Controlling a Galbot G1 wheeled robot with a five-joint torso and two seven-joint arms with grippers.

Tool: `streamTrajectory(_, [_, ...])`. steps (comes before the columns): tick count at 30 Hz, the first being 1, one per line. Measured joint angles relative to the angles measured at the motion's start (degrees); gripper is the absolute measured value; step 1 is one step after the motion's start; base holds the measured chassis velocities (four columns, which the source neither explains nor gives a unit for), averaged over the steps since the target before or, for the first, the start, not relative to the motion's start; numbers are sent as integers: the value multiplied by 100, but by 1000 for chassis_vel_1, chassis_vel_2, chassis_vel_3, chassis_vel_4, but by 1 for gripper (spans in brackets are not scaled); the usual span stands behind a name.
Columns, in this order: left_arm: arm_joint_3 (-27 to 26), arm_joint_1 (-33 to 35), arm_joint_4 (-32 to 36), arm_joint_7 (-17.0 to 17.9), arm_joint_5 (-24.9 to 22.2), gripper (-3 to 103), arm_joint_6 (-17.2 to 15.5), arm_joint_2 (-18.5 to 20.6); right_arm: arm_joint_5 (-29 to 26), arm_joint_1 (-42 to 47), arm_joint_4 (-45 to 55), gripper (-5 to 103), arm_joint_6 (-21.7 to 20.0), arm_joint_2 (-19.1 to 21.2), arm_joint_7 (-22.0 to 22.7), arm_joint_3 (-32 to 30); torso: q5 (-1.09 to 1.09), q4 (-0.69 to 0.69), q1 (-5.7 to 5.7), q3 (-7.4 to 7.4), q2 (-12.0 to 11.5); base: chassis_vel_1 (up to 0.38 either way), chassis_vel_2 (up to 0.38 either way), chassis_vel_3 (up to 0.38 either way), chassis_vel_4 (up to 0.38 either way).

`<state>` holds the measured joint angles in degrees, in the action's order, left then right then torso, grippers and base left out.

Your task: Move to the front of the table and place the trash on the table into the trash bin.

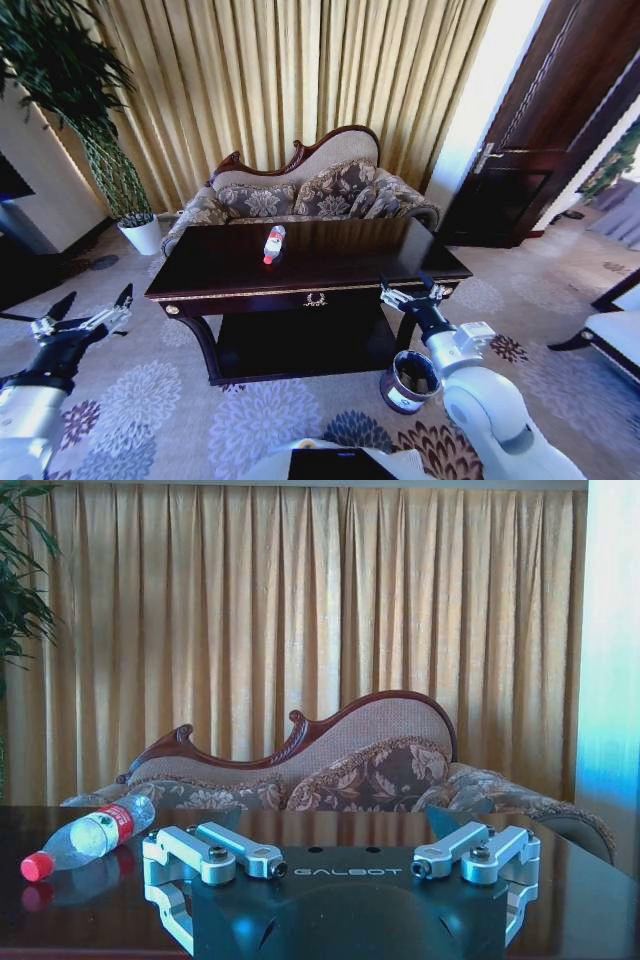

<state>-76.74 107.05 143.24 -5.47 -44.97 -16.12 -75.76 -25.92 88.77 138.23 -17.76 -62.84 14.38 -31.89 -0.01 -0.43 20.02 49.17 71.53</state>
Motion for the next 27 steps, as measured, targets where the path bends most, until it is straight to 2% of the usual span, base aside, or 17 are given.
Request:
streamTrajectory(16, [45, -17, 0, 16, 15, 100, -4, 9, 70, -37, -137, 100, 6, -19, -17, 56, -1, 0, 7, 3, -4, -139, 143, 151, -150])
streamTrajectory(20, [152, -143, 0, 207, 17, 100, -19, 174, 75, 1, -147, 100, 36, -48, -17, 55, -1, 1, 5, 2, -3, -7, 16, 3, -13])
streamTrajectory(24, [530, -643, -53, 978, 7, 100, -205, 819, 108, 76, -161, 100, 113, -112, -15, 27, 1, -2, -3, -1, 2, 14, -22, -9, 26])
streamTrajectory(25, [530, -643, -53, 978, 7, 100, -205, 819, 108, 76, -161, 100, 113, -112, -15, 27, 1, -2, -3, -1, 2, 27, -51, -18, 51])
streamTrajectory(27, [676, -892, -214, 1229, -18, 100, -303, 1178, 143, 131, -166, 100, 136, -163, -13, 26, 0, -2, -3, -1, 1, 13, -25, -10, 23])
